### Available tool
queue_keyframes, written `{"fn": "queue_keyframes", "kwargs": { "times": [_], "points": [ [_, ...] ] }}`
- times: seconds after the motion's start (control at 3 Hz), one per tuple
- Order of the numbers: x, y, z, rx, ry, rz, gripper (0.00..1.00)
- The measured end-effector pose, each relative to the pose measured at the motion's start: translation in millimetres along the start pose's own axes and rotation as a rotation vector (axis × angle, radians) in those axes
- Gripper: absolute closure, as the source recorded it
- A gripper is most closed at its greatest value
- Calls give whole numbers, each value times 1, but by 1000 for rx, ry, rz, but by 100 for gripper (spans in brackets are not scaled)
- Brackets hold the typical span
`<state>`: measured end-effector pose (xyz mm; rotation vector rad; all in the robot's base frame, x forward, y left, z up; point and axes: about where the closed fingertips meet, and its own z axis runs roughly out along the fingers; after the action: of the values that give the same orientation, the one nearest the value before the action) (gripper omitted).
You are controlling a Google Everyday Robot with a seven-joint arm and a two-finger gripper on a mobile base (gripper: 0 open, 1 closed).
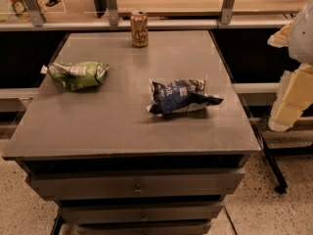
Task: Move orange can near blue chip bag
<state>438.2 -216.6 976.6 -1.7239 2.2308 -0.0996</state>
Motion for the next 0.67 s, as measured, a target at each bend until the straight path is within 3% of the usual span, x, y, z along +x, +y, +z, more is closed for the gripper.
{"fn": "queue_keyframes", "kwargs": {
  "times": [0.33, 0.67],
  "points": [
    [0, 0, 0, 0, 0, 0, 0],
    [-3, 3, -4, 15, -63, 0, 0]
  ]
}}
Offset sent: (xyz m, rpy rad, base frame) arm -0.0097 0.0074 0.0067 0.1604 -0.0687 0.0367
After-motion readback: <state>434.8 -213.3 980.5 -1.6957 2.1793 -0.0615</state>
